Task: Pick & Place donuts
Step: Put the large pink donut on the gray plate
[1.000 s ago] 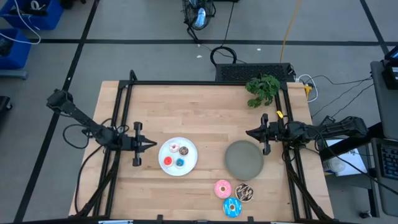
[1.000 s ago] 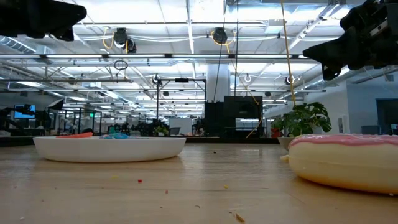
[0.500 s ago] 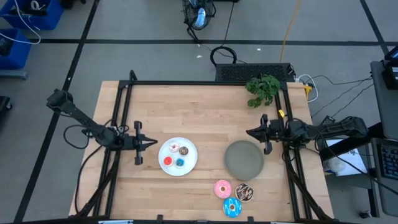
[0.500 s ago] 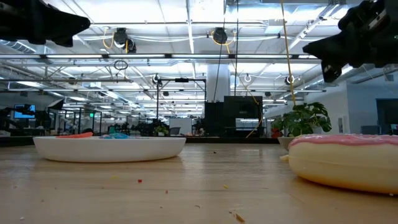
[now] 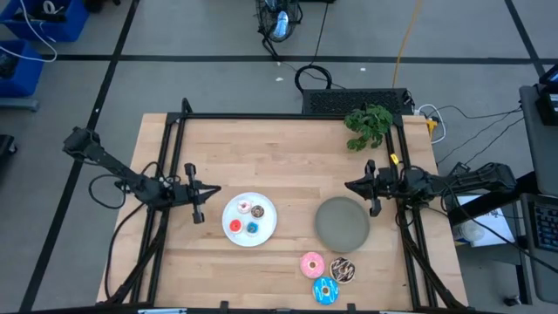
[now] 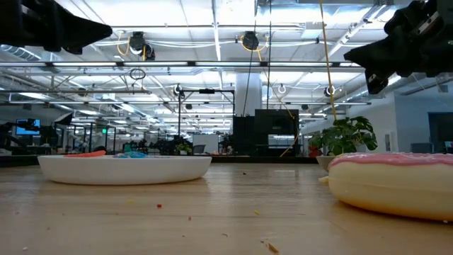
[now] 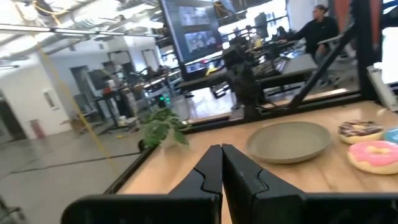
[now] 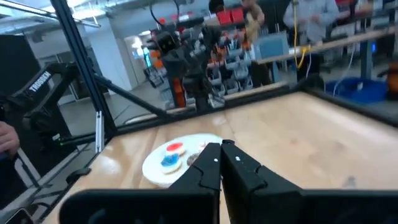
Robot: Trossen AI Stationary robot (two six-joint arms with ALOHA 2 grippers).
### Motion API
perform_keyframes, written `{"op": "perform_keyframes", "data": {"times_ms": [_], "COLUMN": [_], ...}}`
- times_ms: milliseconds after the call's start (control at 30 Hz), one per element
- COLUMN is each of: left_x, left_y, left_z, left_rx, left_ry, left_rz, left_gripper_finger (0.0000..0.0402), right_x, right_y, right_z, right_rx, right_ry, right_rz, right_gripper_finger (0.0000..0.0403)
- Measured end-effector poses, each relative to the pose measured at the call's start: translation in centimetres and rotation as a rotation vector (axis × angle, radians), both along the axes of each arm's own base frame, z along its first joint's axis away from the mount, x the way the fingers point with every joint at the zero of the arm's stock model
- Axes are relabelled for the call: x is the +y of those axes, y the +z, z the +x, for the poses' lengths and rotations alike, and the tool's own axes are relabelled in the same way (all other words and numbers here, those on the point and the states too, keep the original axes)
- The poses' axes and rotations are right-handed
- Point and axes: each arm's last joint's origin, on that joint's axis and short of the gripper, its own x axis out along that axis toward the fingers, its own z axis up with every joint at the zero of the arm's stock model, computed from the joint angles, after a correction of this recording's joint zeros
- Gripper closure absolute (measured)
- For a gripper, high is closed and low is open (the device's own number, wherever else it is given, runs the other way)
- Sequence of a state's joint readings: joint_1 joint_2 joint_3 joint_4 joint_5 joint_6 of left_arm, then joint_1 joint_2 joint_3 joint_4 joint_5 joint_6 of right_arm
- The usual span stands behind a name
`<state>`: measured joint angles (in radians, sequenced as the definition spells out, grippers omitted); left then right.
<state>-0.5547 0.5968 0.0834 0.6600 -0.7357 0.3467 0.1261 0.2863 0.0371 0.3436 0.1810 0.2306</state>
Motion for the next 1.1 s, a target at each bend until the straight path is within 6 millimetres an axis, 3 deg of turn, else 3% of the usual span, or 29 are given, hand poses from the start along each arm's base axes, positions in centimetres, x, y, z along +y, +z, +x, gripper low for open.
{"op": "perform_keyframes", "data": {"times_ms": [167,300,533,633,800,933,1100], "left_x": [0.7,1.2,1.6,1.7,1.7,1.7,1.7], "left_y": [0.0,0.0,-0.1,-0.3,-0.5,-0.5,-0.5], "left_z": [0.3,0.4,0.6,0.6,0.7,0.7,0.7], "left_rx": [0.006,0.007,0.013,0.029,0.047,0.051,0.05], "left_ry": [0.062,0.099,0.129,0.133,0.133,0.134,0.134], "left_rz": [0.024,0.018,0.016,0.024,0.033,0.039,0.043], "left_gripper_finger": [0.0385,0.0385,0.0385,0.0385,0.0385,0.0385,0.0385], "right_x": [0.2,0.8,3.8,6.0,11.3,15.0,17.5], "right_y": [0.4,4.1,9.3,10.2,10.9,8.8,6.7], "right_z": [0.2,1.4,5.1,6.3,8.2,8.7,8.7], "right_rx": [-0.015,0.102,0.572,0.762,0.849,0.936,1.024], "right_ry": [0.035,0.07,0.168,0.224,0.347,0.406,0.436], "right_rz": [-0.115,-0.185,-0.299,-0.318,-0.332,-0.345,-0.253], "right_gripper_finger": [0.0403,0.0403,0.0403,0.0403,0.0403,0.0403,0.0403]}}
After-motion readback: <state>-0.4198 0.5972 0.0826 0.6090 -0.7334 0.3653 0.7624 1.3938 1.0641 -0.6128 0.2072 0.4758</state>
